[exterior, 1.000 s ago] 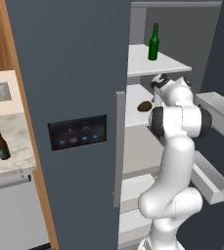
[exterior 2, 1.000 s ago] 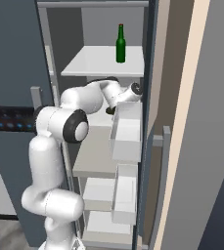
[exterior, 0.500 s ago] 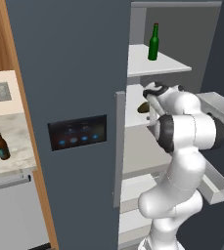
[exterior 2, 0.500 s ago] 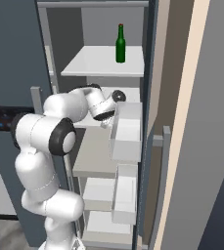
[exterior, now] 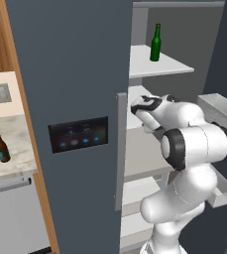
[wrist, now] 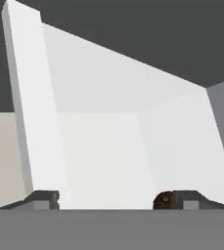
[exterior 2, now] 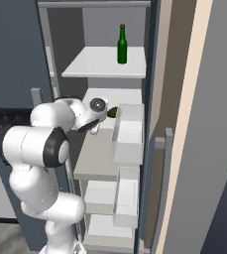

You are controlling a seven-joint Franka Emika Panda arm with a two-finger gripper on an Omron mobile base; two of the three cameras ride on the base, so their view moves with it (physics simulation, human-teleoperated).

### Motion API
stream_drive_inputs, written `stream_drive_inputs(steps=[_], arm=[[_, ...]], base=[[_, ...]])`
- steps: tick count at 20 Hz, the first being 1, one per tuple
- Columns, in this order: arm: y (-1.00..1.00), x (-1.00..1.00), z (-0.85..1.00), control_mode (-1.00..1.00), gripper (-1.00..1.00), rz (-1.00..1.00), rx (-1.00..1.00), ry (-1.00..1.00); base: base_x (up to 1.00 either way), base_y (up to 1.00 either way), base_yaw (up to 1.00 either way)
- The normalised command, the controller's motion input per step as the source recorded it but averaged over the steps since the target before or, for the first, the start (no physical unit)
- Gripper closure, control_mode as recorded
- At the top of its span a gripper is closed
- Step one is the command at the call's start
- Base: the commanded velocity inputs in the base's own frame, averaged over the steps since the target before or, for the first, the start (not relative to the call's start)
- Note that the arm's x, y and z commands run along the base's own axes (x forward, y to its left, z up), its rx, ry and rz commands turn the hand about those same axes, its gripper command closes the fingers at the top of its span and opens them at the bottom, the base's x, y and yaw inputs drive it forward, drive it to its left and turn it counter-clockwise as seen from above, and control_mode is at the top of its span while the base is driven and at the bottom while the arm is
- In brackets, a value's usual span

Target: Place the beers on the top shelf of the fridge to keep them out of children's reach, and place the avocado on lower shelves for easy access.

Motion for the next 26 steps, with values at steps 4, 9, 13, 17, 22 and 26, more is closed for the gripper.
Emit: stream_drive_inputs(steps=[4,9,13,17,22,26], arm=[[0.0,-0.69,0.37,-1.0,-1.0,-0.02,-0.09,0.0],[-0.01,-0.92,0.47,-1.0,-1.0,0.0,-0.07,0.0],[-0.03,-1.0,0.54,-1.0,-1.0,0.0,-0.08,0.0],[-0.03,-1.0,0.67,-1.0,-1.0,0.0,-0.09,0.0],[-0.14,-0.98,0.85,-1.0,-1.0,0.0,-0.06,0.0],[-0.08,-0.89,0.89,-1.0,-1.0,0.0,-0.03,0.02]], base=[[0.0,0.0,0.0],[0.0,0.0,0.0],[0.0,0.0,0.0],[0.0,0.0,0.0],[0.0,0.0,0.0],[0.0,0.0,0.0]])
